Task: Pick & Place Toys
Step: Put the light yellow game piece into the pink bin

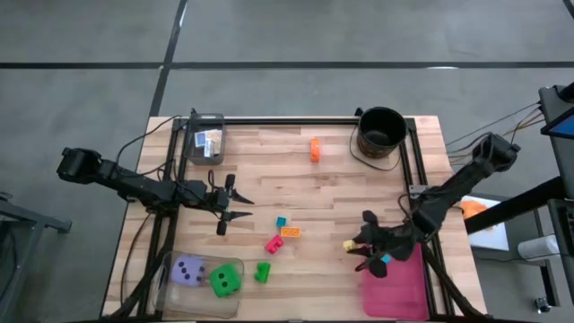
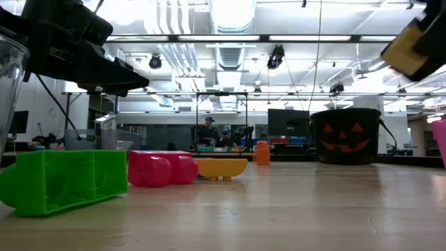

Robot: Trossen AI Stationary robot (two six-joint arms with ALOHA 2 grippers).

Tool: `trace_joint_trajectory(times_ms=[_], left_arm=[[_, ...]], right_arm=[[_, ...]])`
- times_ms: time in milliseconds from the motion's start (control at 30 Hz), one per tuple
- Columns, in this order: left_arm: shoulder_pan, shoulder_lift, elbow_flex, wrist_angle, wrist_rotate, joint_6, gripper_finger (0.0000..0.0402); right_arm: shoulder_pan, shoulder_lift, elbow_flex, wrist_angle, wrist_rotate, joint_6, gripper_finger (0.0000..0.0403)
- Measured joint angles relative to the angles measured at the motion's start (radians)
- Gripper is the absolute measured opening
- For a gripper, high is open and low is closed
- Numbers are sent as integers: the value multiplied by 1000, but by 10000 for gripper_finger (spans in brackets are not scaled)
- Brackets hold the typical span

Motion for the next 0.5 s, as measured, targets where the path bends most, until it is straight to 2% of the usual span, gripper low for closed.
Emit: trace_joint_trajectory(times_ms=[167,267,367,500], left_arm=[[0,0,0,0,0,0,157],[0,0,0,0,0,0,157],[0,0,0,-1,0,0,158],[0,0,0,-1,0,0,158]], right_arm=[[56,-5,211,-476,-2,204,88],[82,42,306,-683,-45,333,88],[96,112,358,-792,-120,436,88],[107,217,370,-803,-242,511,88]])
